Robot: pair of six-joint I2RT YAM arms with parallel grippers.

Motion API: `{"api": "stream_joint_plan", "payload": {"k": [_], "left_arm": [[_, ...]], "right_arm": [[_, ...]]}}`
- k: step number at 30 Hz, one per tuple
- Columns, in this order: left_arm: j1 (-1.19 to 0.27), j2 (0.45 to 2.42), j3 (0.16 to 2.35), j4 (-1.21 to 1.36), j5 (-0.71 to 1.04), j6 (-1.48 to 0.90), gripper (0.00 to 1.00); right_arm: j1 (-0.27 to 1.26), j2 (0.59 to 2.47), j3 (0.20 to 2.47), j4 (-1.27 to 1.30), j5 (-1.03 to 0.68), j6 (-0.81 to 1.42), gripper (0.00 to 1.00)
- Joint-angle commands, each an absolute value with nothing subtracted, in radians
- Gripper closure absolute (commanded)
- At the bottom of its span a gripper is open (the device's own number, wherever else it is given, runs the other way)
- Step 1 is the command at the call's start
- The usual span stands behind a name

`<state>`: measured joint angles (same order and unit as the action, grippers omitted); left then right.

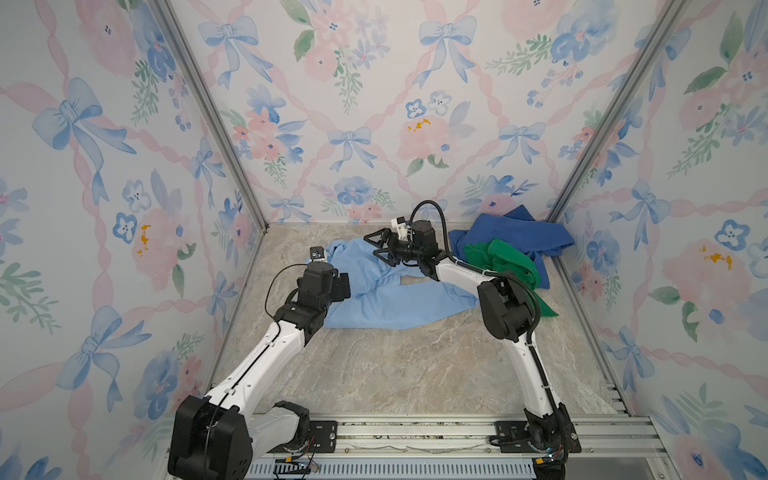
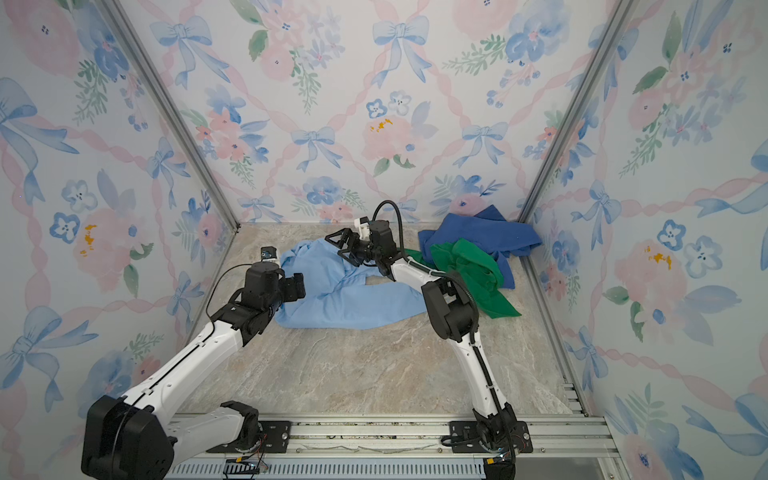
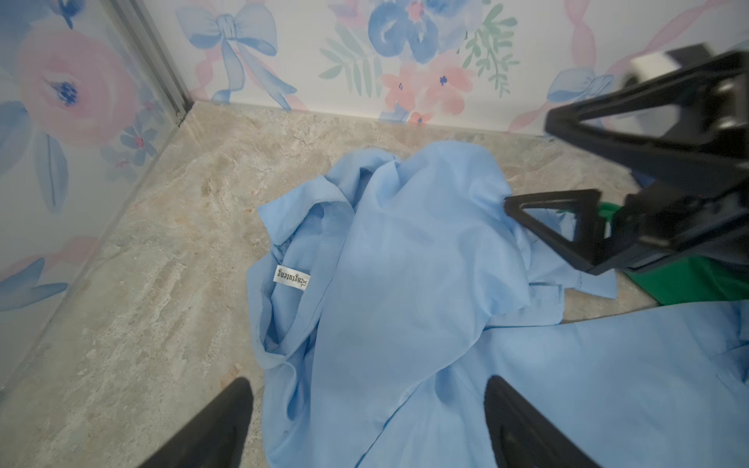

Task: Pick out a specific cloth from the pile
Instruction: 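Grasp the shirt with the left gripper while the right gripper nears the green cloth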

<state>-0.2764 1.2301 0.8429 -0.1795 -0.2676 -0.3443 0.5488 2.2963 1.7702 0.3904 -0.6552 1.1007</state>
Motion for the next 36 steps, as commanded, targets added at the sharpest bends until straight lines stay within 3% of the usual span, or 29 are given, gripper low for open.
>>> {"api": "stream_joint_plan", "payload": {"k": [1,6,10,18,21,26,30,36], "left_arm": [[-0.217,1.338,0.914,-0.23,-0.201,-0.382,0.05],[-0.096,1.5,0.994,-0.229,-0.128,-0.439,0.02],[0.008,1.542,0.952,-0.225,-0.071,-0.595,0.07],[0.025,1.588,0.9,-0.128,-0.012,-0.627,0.17],[0.025,1.627,0.91,-0.124,-0.057,-0.658,0.31],[0.025,1.674,0.921,-0.114,-0.085,-0.7,0.45],[0.027,1.658,0.942,-0.094,-0.081,-0.705,1.0],[0.016,1.479,1.071,-0.129,-0.129,-0.636,1.0]], "right_arm": [[0.537,2.075,1.591,0.36,-0.621,0.913,0.0],[0.547,1.838,1.314,0.124,-0.496,0.681,0.03],[0.567,1.686,1.121,0.083,-0.457,0.631,0.03],[0.607,1.622,1.046,0.035,-0.494,0.591,0.03],[0.61,1.642,1.072,0.033,-0.518,0.596,0.03],[0.611,1.632,1.101,0.017,-0.513,0.61,0.03],[0.609,1.601,1.12,-0.011,-0.473,0.6,0.03],[0.583,1.539,1.106,-0.006,-0.425,0.606,0.03]]}}
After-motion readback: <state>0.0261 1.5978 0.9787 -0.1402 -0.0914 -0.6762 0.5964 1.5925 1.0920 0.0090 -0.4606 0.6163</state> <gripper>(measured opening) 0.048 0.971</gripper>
